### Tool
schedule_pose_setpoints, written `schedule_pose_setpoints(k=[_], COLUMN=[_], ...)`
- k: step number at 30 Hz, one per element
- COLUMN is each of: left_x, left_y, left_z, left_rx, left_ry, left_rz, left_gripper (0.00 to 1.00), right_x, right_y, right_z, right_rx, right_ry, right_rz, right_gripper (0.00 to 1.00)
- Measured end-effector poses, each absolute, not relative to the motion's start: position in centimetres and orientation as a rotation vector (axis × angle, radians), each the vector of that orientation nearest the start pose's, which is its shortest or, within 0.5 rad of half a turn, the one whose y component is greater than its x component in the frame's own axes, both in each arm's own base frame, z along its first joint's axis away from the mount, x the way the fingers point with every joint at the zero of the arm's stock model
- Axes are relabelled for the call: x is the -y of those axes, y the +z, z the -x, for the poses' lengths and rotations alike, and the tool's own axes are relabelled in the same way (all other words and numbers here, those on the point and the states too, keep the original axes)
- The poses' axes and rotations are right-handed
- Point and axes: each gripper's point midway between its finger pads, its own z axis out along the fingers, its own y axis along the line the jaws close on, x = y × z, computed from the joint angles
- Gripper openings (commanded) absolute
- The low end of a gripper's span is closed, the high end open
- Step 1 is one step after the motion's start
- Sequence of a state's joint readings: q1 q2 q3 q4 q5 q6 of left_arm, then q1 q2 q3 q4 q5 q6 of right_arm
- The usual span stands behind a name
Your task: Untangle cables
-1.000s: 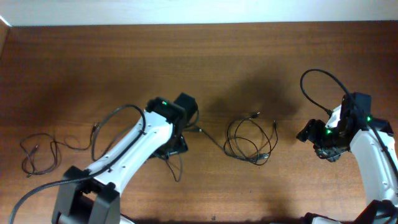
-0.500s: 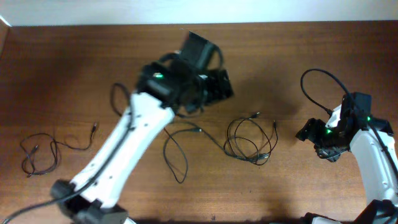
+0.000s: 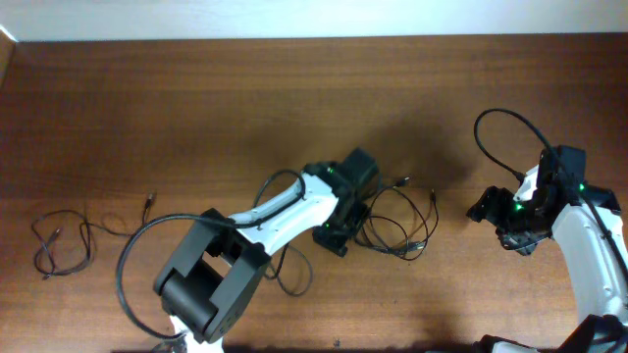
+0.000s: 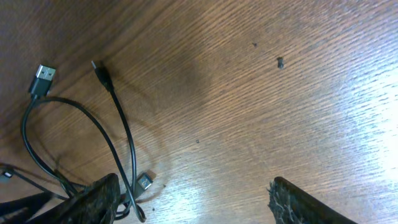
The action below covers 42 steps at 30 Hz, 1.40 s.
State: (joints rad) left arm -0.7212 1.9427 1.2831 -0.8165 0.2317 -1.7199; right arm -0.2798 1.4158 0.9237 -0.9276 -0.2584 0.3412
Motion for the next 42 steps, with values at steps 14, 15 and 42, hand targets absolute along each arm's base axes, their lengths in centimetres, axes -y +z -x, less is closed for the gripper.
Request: schedule_pose_setpoints(k=[14,15,42], left_x=[25.9,25.9,24.6], left_y=[-0.1,-0.1,4.0], left_z=[-26.4,-26.6,-29.1], left_rx=[-2.723,-2.711,-2.653], left_ry=[-0.259,-0.259,-0.392], left_rz=[1.663,1.653,1.496], left_gripper=[0.03,0.0,0.0], right_x=[2.9,2.9,-9.5], right_y=[7.4,7.4,3.9], right_z=[-26.2,-26.1,-25.4], right_rx=[-2.841,-2.842,-2.71], right_ry=[0.393,0.393,1.117], right_rz=[-0.882,-0.882,-0.404], right_gripper=[0.78,0.78,0.5])
